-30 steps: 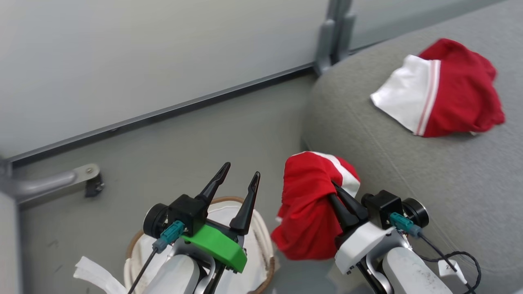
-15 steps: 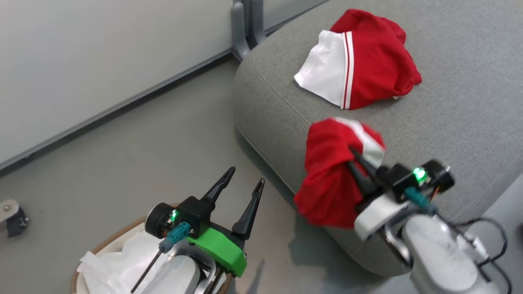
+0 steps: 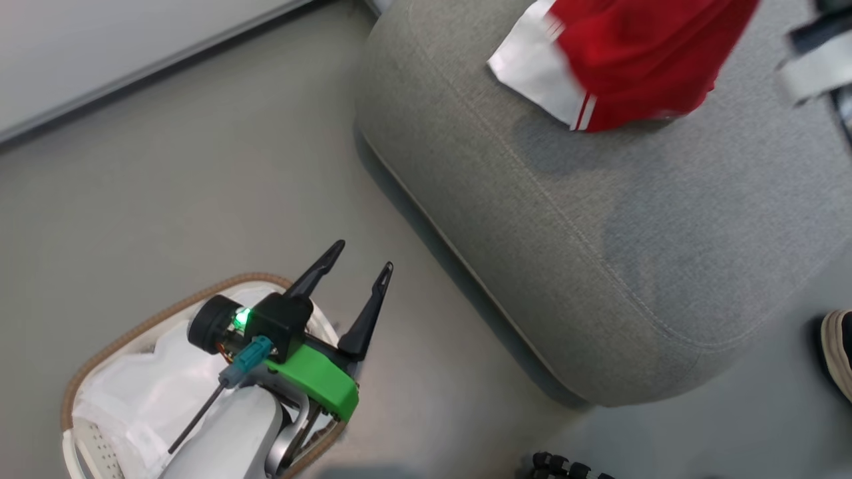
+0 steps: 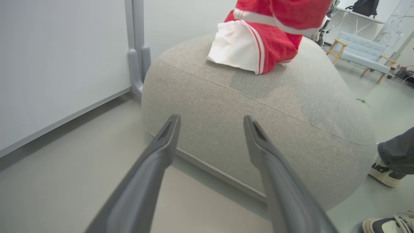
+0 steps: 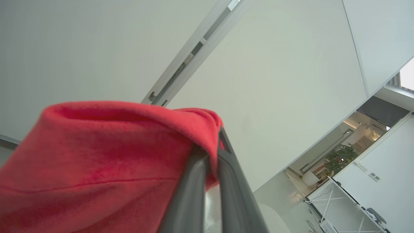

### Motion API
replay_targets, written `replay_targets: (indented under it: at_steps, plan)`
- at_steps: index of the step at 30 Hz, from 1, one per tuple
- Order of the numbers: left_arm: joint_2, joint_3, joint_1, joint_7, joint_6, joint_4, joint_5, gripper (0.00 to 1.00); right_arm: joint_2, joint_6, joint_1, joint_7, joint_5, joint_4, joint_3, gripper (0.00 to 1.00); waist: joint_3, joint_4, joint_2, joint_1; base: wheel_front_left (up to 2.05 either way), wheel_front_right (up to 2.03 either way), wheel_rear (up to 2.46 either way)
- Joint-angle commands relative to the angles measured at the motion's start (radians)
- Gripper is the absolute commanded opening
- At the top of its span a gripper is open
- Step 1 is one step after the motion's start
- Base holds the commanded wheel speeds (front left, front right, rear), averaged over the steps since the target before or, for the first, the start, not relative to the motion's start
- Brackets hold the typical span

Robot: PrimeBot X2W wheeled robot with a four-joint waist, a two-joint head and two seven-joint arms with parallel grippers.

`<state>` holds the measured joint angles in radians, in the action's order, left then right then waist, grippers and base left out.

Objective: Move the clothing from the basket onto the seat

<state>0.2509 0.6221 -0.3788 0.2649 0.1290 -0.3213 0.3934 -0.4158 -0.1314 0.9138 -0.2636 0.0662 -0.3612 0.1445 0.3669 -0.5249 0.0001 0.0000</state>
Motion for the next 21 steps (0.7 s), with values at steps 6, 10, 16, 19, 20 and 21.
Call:
replay_targets:
  at_steps: [6,10,16,19,20,21]
  plan:
    - [0.042,0.027,-0.064,-0.001,0.002,0.023,-0.009,1.0,-0.06,0.002,0.153,0.002,0.109,-0.09,-0.136,0.0,0.161,0.106,-0.0001,0.0,0.0,0.0,0.0]
    - [0.056,0.029,-0.098,-0.001,0.002,0.036,-0.009,1.0,-0.063,0.001,0.18,0.026,0.17,-0.146,-0.23,0.0,0.22,0.148,-0.0001,0.0,0.0,0.0,0.0]
    - [0.075,0.034,-0.149,-0.001,0.002,0.043,-0.006,1.0,0.009,0.001,0.131,0.038,0.215,-0.254,-0.364,0.0,0.312,0.197,-0.0001,0.0,0.0,0.0,0.0]
    - [0.078,0.037,-0.17,-0.001,0.002,0.044,-0.009,1.0,0.047,0.001,0.102,0.033,0.238,-0.312,-0.429,0.0,0.346,0.216,-0.0001,0.0,0.0,0.0,0.0]
    - [0.078,0.038,-0.177,-0.001,0.002,0.044,-0.009,1.0,0.061,0.002,0.086,0.031,0.249,-0.338,-0.465,0.0,0.357,0.224,-0.0001,0.0,0.0,0.0,0.0]
    - [0.077,0.041,-0.185,-0.001,0.002,0.045,-0.01,1.0,0.069,0.001,0.074,0.03,0.262,-0.358,-0.491,0.0,0.367,0.23,-0.0001,0.0,0.0,0.0,0.0]
